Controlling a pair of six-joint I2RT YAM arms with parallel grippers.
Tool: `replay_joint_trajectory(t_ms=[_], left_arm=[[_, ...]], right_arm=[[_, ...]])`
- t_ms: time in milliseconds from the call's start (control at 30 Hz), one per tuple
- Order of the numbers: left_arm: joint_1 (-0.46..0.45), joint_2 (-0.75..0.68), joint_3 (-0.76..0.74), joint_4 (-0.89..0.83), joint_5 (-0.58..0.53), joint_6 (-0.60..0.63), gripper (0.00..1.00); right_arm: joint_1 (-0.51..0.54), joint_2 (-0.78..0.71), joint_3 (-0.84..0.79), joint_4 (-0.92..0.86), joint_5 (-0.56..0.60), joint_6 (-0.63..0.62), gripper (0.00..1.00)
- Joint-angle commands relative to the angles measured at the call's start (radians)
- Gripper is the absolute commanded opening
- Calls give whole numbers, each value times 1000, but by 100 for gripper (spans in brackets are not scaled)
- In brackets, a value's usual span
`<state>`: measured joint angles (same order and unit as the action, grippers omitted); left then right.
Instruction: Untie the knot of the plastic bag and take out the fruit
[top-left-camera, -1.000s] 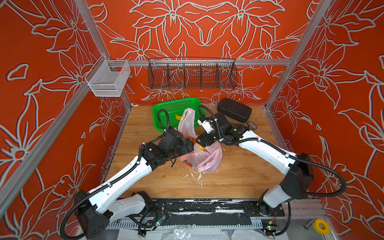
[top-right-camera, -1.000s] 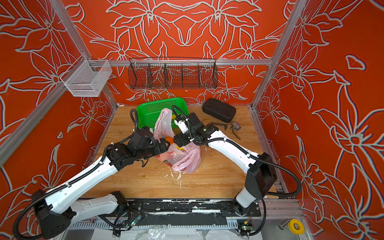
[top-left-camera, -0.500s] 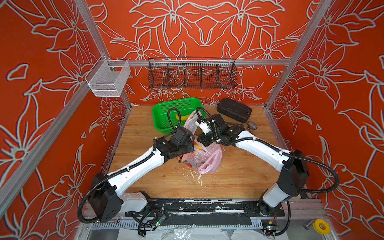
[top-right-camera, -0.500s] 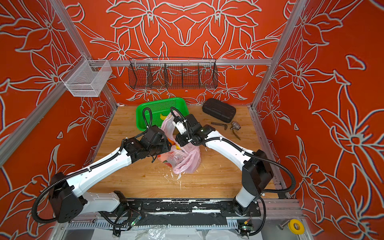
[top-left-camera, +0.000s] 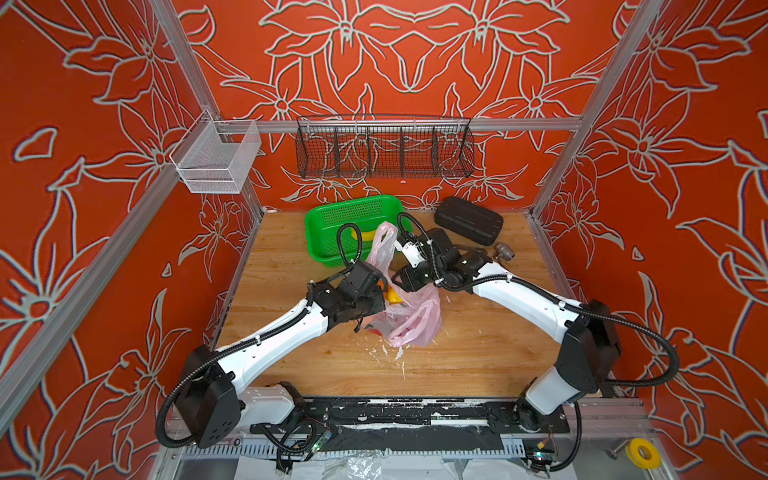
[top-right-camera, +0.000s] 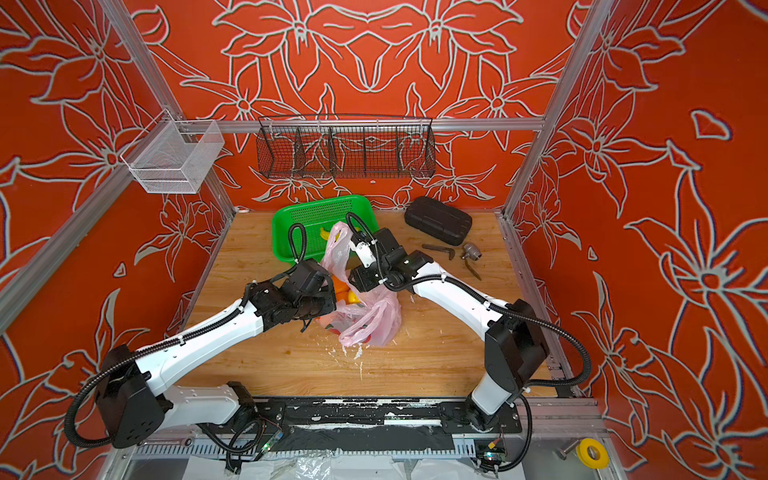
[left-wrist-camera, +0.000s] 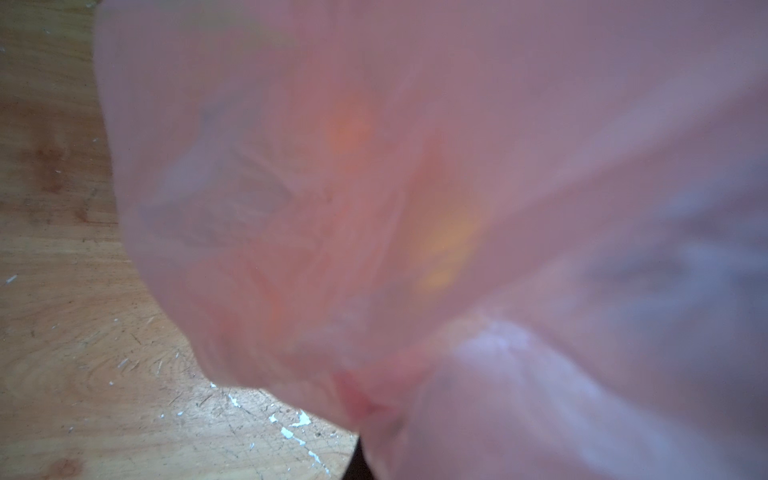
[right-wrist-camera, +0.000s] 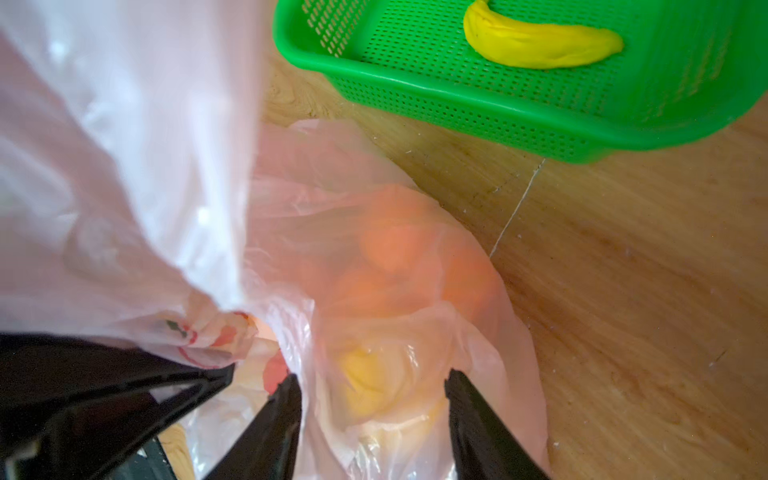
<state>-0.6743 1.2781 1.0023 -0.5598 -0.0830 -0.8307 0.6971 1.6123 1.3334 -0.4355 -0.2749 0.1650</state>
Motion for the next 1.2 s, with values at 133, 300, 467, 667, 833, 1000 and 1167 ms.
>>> replay_joint_trajectory(t_ms=[133, 300, 467, 667, 833, 1000, 1167], left_arm=[[-1, -45, 4, -17, 5, 1, 0], [0, -55, 2, -28, -4, 5, 0], [1, -101, -26, -41, -14, -1, 0], [1, -184, -84, -83, 38, -2, 0], [-1, -264, -191, -139, 150, -26, 0], [-10, -353, -310, -133, 238, -83, 0], [-25, -399, -355, -160, 241, -105, 0]], right_arm=[[30, 7, -36, 1, -26, -17, 72], [30, 62, -5, 8, 2, 0, 60], [24, 81, 36, -7, 190, 41, 20], [-15, 72, 43, 53, 374, 45, 0], [-123, 190, 180, 58, 398, 28, 0], [-195, 393, 435, -27, 379, 22, 0], [-214, 590, 707, -160, 343, 25, 9]])
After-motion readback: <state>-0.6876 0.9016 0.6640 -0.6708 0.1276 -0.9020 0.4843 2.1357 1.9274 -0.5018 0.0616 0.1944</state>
